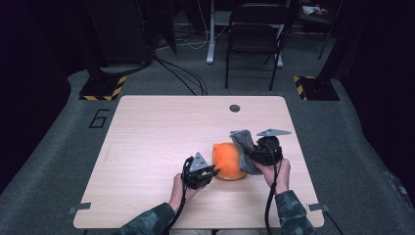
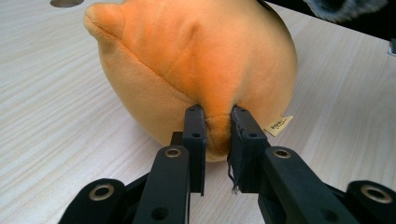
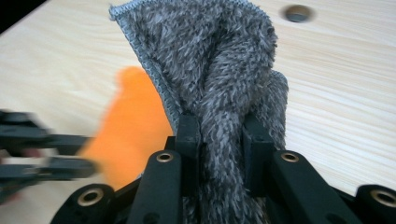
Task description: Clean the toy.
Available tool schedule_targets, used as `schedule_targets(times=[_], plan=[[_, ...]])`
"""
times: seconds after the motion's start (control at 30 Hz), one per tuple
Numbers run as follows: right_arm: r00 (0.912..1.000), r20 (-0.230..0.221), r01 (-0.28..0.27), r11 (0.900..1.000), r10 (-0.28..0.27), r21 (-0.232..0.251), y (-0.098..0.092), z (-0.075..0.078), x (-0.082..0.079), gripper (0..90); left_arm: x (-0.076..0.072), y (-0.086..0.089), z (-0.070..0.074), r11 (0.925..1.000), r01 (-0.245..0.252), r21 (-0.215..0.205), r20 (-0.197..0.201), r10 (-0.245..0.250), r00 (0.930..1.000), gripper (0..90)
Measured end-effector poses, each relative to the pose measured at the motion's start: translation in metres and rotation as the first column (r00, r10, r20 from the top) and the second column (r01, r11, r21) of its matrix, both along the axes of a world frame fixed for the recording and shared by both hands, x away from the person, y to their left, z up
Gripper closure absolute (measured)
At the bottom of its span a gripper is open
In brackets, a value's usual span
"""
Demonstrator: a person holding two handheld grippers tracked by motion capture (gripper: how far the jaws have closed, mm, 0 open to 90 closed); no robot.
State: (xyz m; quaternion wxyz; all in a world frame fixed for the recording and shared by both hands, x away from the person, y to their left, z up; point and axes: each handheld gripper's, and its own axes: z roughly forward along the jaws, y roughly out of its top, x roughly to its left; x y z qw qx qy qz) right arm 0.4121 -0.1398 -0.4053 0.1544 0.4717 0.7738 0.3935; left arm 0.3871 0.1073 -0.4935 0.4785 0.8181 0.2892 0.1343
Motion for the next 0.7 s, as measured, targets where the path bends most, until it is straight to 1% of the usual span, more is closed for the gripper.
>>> schedule_targets(times=[0.03,0.07,0.13,0.17,0.2,0.3,0.33,0.37,0.4,0.43,0.47,0.6,0.7], plan=[[1.0,0.0,0.0,1.0,0.0,0.0,0.0,0.0,0.0,72.7,0.0,0.0,0.0,1.0,0.0,0.0,0.0,0.0,1.0,78.0],[0.9997,0.01,-0.022,1.0,0.022,-0.013,0.008,0.001,-0.002,72.7,0.0,0.0,0.0,1.0,-0.001,-0.004,0.001,0.001,1.0,78.0],[0.9985,0.017,-0.052,0.999,0.052,-0.016,0.022,0.002,-0.006,72.7,0.0,0.0,0.001,1.0,-0.001,-0.003,0.002,0.001,1.0,78.0],[0.9966,0.025,-0.078,0.997,0.079,-0.028,0.034,0.003,-0.01,72.7,0.0,0.0,0.001,1.0,0.0,-0.004,0.004,0.0,1.0,78.0],[0.9959,0.025,-0.087,0.996,0.088,-0.022,0.039,0.003,-0.011,72.7,-0.001,-0.001,0.001,1.0,0.004,-0.006,0.008,-0.004,1.0,78.1],[0.9933,0.025,-0.112,0.993,0.113,-0.03,0.05,-0.001,-0.013,72.7,-0.001,-0.001,0.002,0.9999,0.005,-0.012,0.005,-0.005,1.0,78.2],[0.9925,0.025,-0.118,0.992,0.119,-0.042,0.052,-0.004,-0.012,72.7,-0.002,-0.002,0.002,0.9999,0.009,-0.006,0.008,-0.009,0.9999,78.2],[0.9931,0.015,-0.115,0.992,0.116,-0.056,0.055,-0.008,-0.011,72.7,-0.002,-0.002,0.002,0.9999,0.009,-0.006,0.008,-0.009,0.9999,78.3],[0.9926,0.012,-0.12,0.991,0.121,-0.067,0.056,-0.012,-0.011,72.7,-0.001,-0.002,0.002,0.9999,0.013,0.008,0.014,-0.014,0.9998,78.4],[0.9939,0.008,-0.109,0.992,0.11,-0.065,0.058,-0.015,-0.01,72.7,-0.001,-0.002,0.001,1.0,0.009,-0.002,0.003,-0.009,1.0,78.5],[0.9938,0.014,-0.109,0.99,0.11,-0.088,0.058,-0.017,-0.01,72.8,-0.001,-0.002,0.001,1.0,0.009,-0.002,0.003,-0.009,1.0,78.6],[0.9938,0.029,-0.103,0.987,0.107,-0.122,0.059,-0.016,-0.011,73.0,-0.001,-0.002,0.001,0.9999,0.009,-0.007,-0.001,-0.009,1.0,78.7],[0.9952,0.028,-0.09,0.988,0.094,-0.125,0.055,-0.016,-0.01,73.1,0.0,-0.002,0.001,0.9999,0.011,-0.003,0.001,-0.011,0.9999,78.7]])
